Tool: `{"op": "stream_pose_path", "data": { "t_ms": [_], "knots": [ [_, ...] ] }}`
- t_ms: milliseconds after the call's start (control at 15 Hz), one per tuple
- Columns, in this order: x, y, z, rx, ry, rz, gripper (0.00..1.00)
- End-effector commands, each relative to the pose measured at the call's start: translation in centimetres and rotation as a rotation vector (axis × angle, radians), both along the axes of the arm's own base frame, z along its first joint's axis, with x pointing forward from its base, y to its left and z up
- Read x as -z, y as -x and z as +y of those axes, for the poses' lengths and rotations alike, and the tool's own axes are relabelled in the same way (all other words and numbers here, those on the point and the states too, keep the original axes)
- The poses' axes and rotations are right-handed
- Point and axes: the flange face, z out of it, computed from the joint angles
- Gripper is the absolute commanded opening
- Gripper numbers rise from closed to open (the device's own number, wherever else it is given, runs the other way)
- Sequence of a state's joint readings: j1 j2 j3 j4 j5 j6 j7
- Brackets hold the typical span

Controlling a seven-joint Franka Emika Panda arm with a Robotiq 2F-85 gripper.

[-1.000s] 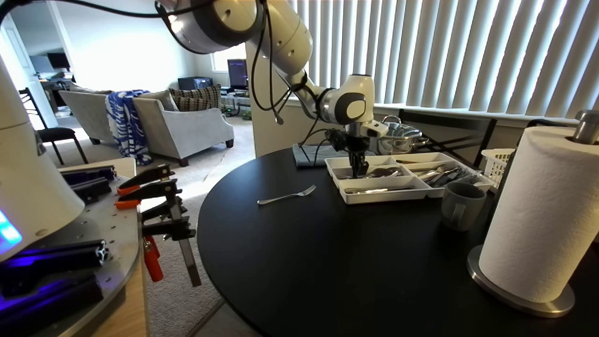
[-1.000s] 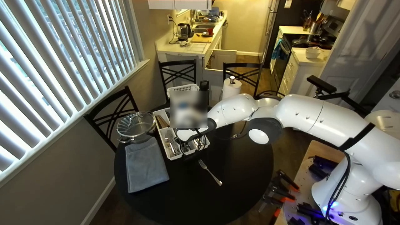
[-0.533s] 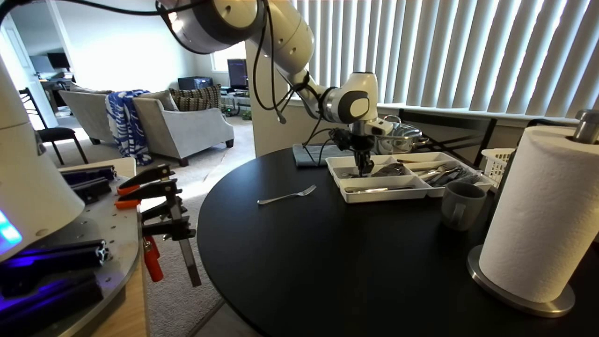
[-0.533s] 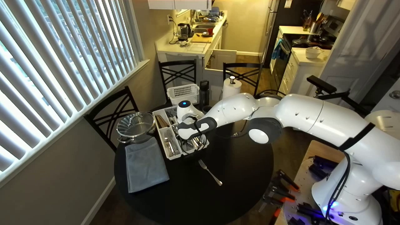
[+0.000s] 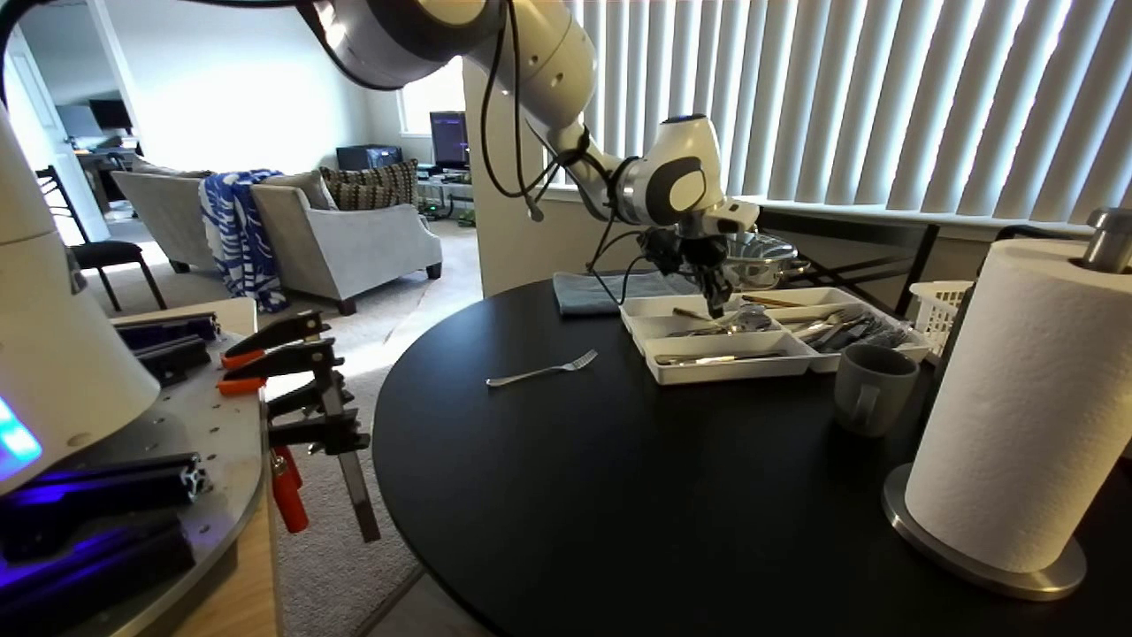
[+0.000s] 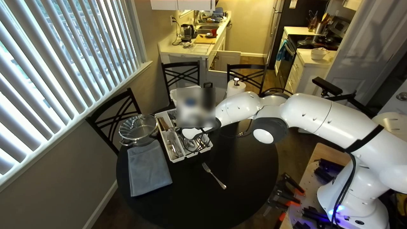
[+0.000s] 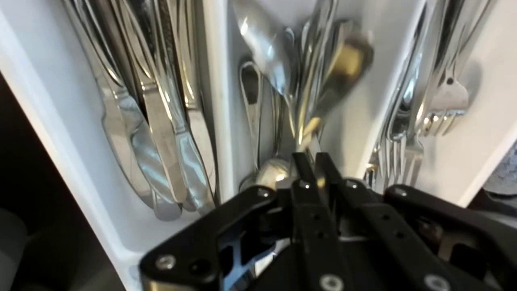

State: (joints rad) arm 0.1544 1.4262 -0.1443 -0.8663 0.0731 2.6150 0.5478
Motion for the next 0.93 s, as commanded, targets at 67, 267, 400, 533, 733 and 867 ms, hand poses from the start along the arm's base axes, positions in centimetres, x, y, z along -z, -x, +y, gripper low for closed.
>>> {"op": "stream_pose_path", "data": {
  "t_ms": [67, 267, 400, 533, 733, 867],
  "knots": [
    [-2.7, 0.2, 0.3, -0.007, 0.004, -0.041, 0.03],
    [-2.7, 0.3, 0.3, -0.010, -0.008, -0.025, 0.03],
    [-2.3, 0.6, 0.3, -0.010, -0.009, -0.004, 0.03],
    [-1.7, 1.0, 0.5, -0.012, -0.017, 0.013, 0.03],
    [-0.5, 1.3, 0.9, -0.018, -0.033, 0.035, 0.42],
    [0.1, 1.5, 1.3, -0.021, -0.046, 0.048, 0.54]
  ]
}}
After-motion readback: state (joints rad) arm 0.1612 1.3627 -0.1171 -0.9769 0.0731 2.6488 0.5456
